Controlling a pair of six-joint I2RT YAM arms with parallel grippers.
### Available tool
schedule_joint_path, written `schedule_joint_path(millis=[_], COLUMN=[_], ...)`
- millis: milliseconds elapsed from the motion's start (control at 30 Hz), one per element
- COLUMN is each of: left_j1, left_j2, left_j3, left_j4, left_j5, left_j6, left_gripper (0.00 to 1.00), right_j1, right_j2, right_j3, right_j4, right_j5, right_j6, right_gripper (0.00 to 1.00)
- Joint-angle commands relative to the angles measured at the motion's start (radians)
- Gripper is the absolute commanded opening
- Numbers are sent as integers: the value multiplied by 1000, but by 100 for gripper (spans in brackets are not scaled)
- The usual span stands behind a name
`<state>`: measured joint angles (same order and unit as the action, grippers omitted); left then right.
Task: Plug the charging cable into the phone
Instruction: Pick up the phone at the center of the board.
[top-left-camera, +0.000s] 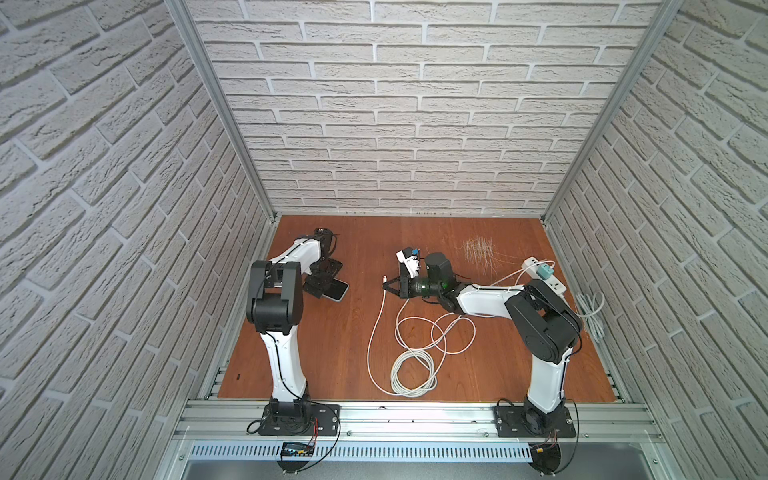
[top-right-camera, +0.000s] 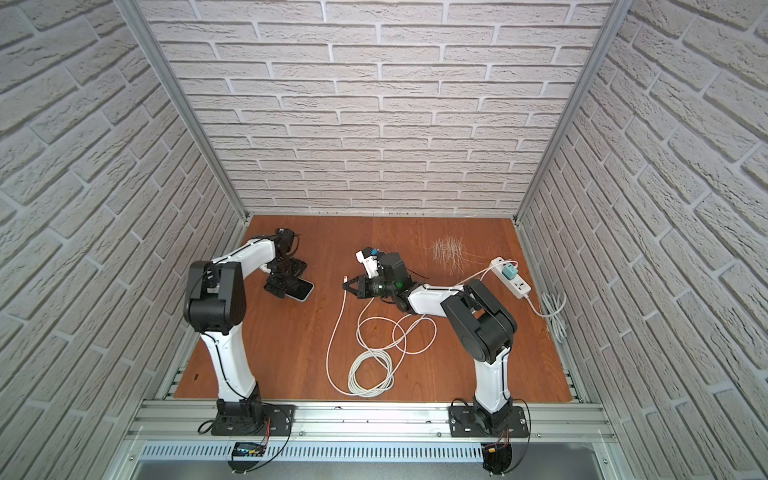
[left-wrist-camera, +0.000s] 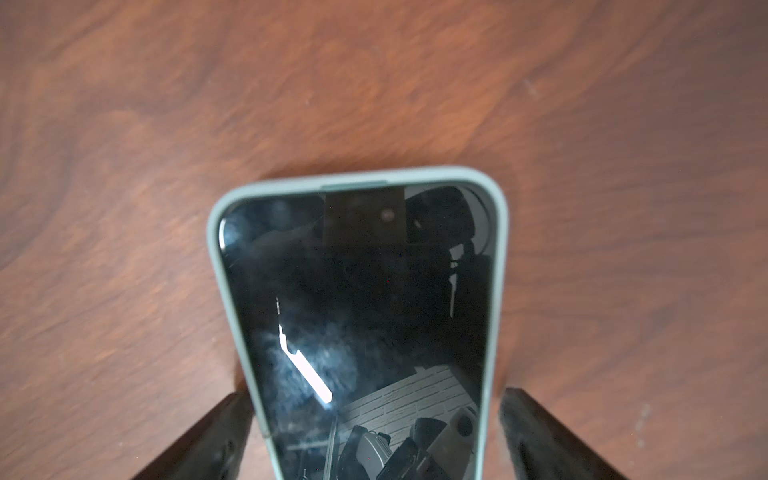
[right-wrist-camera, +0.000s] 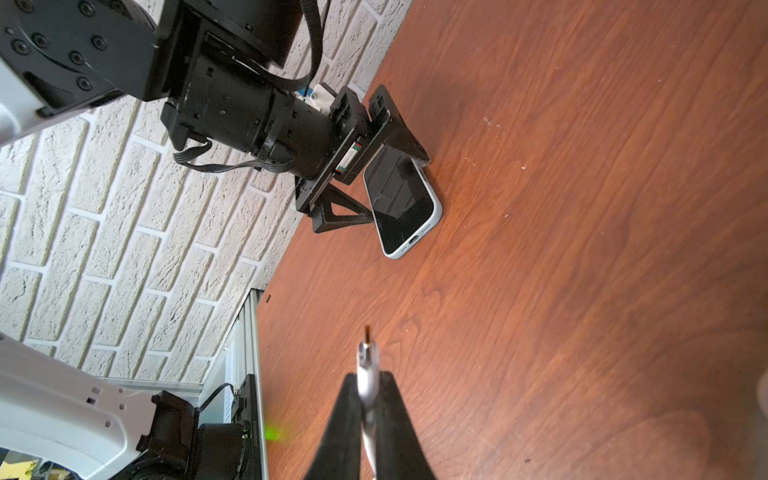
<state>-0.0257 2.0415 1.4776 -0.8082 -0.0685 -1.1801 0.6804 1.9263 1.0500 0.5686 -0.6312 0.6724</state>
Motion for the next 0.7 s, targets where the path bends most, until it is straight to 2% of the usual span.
schedule_joint_path(millis=[0, 200, 300, 500, 567, 667], left_j1=[-4, -9, -11, -22, -27, -38], left_j2=[34, 50, 53, 54, 48, 29], left_j3=[22, 29, 24, 24, 23, 16], left_j4=[-44, -61, -55, -43, -42, -32], left_j5=[-29, -52, -54, -55, -60, -76], left_j6=[-10, -11, -9, 19, 30, 47], left_gripper=[98, 98, 95, 82, 81, 72], right_j1=[9, 8, 8, 9, 8, 8], right_j2=[-35, -35, -34, -32, -32, -32], right_j3=[13, 13, 14, 16, 16, 15], right_j4=[13, 13, 11, 11, 10, 10], right_j5=[-15, -14, -13, -14, -13, -14], right_j6=[-20, -22, -23, -23, -22, -21], right_gripper=[3, 3, 3, 3, 3, 3])
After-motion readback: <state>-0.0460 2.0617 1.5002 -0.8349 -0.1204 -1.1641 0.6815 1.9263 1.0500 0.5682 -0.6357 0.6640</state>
